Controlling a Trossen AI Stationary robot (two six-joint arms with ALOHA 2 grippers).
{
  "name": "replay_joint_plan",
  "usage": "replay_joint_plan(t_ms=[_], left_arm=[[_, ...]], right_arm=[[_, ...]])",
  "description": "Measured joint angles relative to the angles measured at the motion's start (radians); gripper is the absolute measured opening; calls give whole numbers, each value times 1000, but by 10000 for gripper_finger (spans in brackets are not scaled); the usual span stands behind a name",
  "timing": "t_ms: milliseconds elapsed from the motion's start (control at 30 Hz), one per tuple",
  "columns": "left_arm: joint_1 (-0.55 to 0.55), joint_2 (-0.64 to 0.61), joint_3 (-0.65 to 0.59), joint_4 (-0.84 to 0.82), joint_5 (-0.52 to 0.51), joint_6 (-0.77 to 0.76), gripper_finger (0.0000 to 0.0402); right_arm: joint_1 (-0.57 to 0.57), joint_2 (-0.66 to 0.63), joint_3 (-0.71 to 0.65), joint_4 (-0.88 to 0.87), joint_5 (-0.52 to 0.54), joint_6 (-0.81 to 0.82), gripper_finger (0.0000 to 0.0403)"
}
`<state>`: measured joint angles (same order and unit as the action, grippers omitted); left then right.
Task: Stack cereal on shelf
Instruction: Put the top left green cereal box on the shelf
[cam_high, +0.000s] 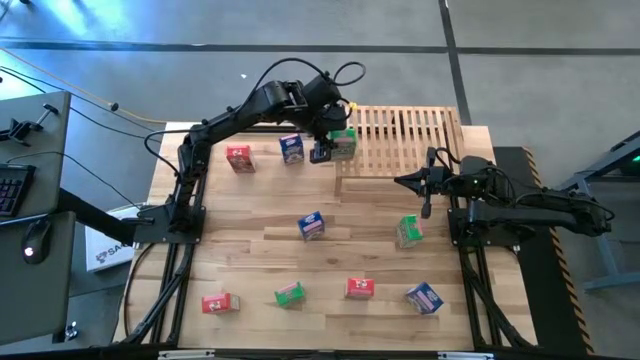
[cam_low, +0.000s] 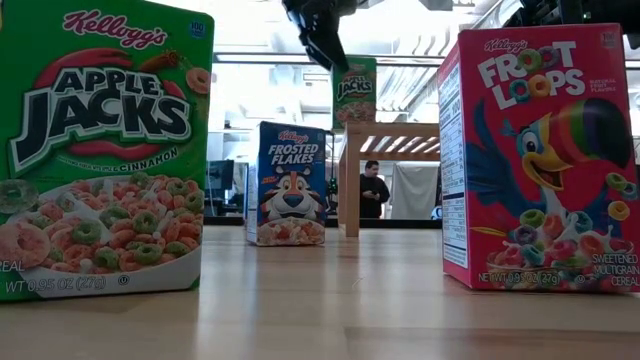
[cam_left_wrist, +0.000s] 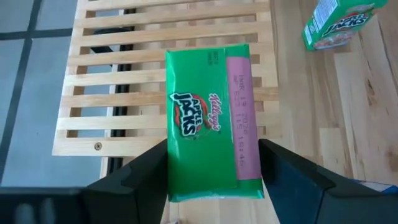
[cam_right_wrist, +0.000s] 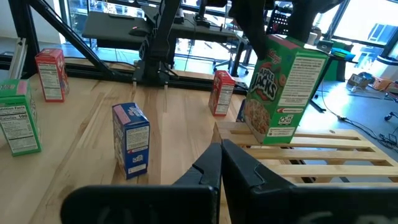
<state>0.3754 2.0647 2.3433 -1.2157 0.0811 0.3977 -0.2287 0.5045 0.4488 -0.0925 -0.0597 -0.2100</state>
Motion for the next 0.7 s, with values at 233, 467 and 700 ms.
replay_joint_plan(t_ms=[233, 467, 700], left_arm=[[11, -1, -1, 93, 68, 34, 199], [13, 2, -2, 148, 91, 50, 157], [13, 7, -1, 222, 187, 25, 145]], right_arm=[[0, 0, 0, 0, 0, 0, 0], [0, 0, 0, 0, 0, 0, 0], [0, 0, 0, 0, 0, 0, 0]])
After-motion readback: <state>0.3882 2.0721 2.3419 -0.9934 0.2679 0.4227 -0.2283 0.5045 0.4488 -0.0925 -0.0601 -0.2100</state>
